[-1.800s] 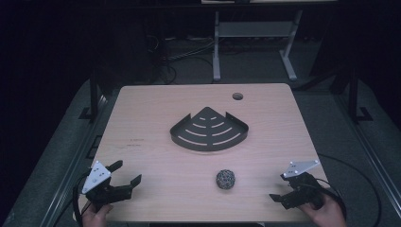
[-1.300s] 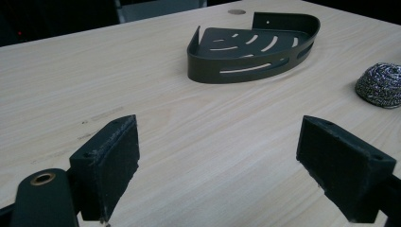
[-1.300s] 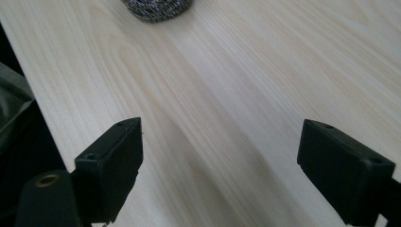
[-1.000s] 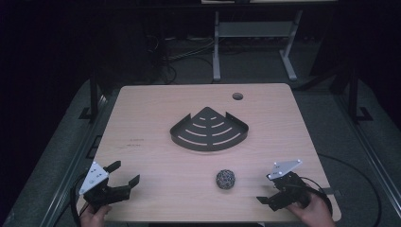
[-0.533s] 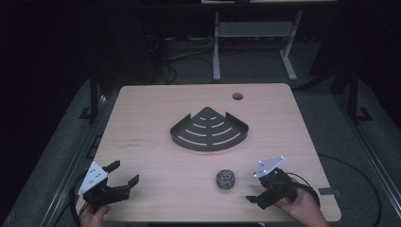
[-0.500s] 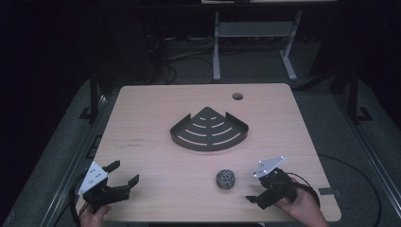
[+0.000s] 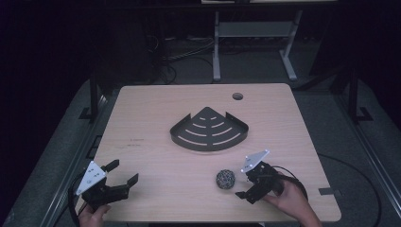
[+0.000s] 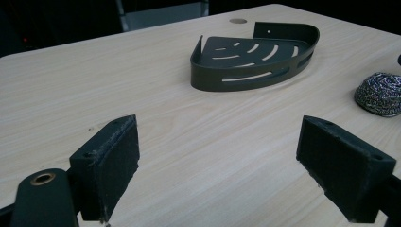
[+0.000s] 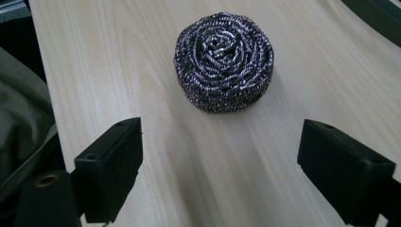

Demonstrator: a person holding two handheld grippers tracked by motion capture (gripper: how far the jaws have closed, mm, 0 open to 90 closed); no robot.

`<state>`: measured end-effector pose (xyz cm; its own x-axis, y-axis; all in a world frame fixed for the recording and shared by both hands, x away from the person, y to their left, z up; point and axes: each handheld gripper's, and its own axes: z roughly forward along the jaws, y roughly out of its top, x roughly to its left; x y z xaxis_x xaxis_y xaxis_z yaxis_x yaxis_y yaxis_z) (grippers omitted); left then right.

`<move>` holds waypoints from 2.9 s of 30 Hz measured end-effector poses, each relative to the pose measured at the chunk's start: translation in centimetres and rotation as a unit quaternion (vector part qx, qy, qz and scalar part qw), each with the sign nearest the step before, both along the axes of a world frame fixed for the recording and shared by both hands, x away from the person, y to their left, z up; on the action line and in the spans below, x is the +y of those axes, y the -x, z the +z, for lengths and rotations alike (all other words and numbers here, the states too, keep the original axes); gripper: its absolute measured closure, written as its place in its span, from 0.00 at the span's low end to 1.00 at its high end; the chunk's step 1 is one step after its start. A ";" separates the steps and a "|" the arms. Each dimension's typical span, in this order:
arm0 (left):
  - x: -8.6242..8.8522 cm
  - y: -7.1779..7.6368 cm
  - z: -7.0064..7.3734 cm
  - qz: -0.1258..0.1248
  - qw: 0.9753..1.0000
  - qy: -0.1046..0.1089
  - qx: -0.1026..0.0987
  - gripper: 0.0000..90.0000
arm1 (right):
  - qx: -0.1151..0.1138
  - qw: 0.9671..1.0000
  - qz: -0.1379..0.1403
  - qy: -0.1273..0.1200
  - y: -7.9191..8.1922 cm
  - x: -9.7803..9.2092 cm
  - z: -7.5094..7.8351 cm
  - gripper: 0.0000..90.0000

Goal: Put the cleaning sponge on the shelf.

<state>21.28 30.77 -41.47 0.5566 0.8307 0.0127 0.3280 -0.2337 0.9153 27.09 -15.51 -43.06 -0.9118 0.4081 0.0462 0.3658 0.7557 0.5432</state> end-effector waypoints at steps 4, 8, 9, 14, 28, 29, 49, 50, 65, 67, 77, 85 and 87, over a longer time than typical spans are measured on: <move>-0.1 0.0 0.0 -0.002 1.000 -0.001 0.001 0.15 | 0.001 1.000 0.002 0.002 -0.3 0.3 0.0 0.16; -0.3 0.0 0.0 -0.006 1.000 -0.002 0.001 0.15 | 0.003 1.000 0.003 0.001 -0.7 0.8 -0.1 0.16; -0.3 0.0 0.0 -0.006 1.000 -0.003 0.001 0.15 | 0.006 1.000 0.001 0.005 -0.7 1.0 -0.1 0.16; -0.4 0.0 0.0 -0.005 1.000 -0.002 -0.001 0.15 | 0.008 1.000 0.008 0.006 -1.3 1.8 -0.3 0.16; -0.3 0.0 0.0 -0.004 1.000 0.001 0.000 0.15 | 0.016 1.000 0.018 0.013 -2.3 3.6 -1.0 0.16; -0.3 0.0 0.0 -0.004 1.000 0.001 0.000 0.15 | 0.019 1.000 0.018 0.014 -2.4 3.7 -1.0 0.16; -0.2 0.1 0.2 -0.002 1.000 0.007 -0.002 0.15 | 0.025 0.998 0.032 0.039 -3.3 5.0 -1.7 0.27; -0.2 0.1 0.2 -0.001 1.000 0.006 -0.002 0.15 | 0.025 0.998 0.034 0.040 -3.3 5.0 -1.7 0.29; 0.0 0.1 0.2 0.001 1.000 0.009 -0.003 0.15 | 0.025 0.997 0.056 0.042 -3.9 5.2 -0.7 0.36; 0.1 0.1 0.3 0.003 1.000 0.012 -0.004 0.15 | 0.023 0.997 0.058 0.040 -4.2 5.4 -0.3 0.36; 0.2 0.2 0.3 0.003 1.000 0.012 -0.005 0.15 | 0.018 0.997 0.065 0.038 -5.7 6.1 1.2 0.36; 0.3 0.2 0.3 0.005 1.000 0.013 -0.006 0.15 | 0.012 0.997 0.069 0.032 -7.3 6.6 2.5 0.36; 0.3 0.2 0.3 0.006 1.000 0.014 -0.005 0.15 | 0.009 0.997 0.070 0.031 -7.7 6.7 2.8 0.36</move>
<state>21.12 31.12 -41.15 0.5467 0.8373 -0.0046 0.3214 -0.2047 0.9246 34.82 -8.76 -40.24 -0.9592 0.2795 0.0426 0.2640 0.8318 0.4883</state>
